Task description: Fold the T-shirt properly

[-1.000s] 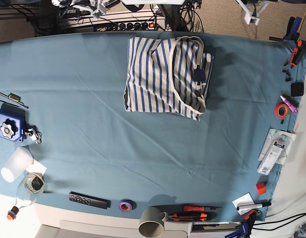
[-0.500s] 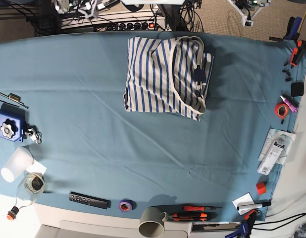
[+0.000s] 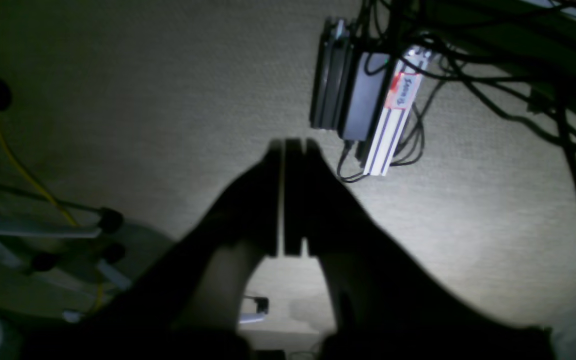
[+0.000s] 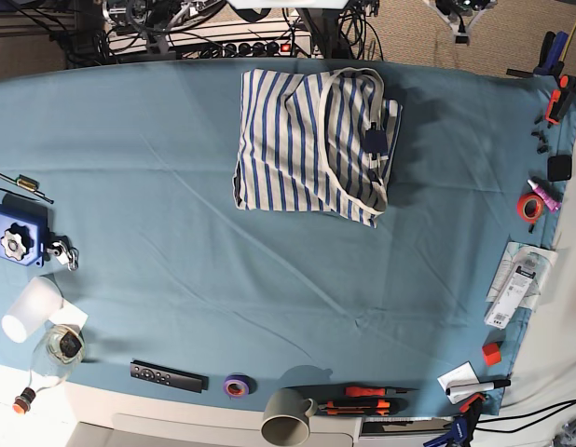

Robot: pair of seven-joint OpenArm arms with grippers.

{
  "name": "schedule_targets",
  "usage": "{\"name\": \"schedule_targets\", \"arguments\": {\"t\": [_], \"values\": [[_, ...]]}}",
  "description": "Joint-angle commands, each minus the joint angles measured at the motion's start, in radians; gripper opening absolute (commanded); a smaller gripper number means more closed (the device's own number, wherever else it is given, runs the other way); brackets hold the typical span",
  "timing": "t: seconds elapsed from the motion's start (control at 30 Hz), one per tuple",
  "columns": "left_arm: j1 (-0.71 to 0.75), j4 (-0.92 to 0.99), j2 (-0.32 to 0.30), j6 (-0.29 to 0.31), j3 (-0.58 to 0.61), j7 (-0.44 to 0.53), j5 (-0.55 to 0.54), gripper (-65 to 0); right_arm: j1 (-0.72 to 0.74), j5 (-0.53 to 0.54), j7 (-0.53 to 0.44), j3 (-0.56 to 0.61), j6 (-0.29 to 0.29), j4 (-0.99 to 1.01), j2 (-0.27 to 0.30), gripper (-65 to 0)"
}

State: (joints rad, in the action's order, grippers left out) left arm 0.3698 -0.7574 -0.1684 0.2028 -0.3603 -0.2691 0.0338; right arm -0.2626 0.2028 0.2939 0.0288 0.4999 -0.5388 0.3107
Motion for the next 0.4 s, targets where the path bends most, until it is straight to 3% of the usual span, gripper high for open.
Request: {"name": "schedule_targets", "arguments": {"t": [0.0,0.37], "values": [[0.009,-0.005,-0.006,0.0,-0.002,0.002,0.0,-65.0,0.008,-0.002,-0.003,-0.003,0.003,0.01,0.014,-52.5],[0.011,-0.005,-0.006,0.0,-0.002,0.001,0.0,-65.0,0.033,-0.002,0.003,-0.003,0.004,0.015,0.016,-52.5]]}}
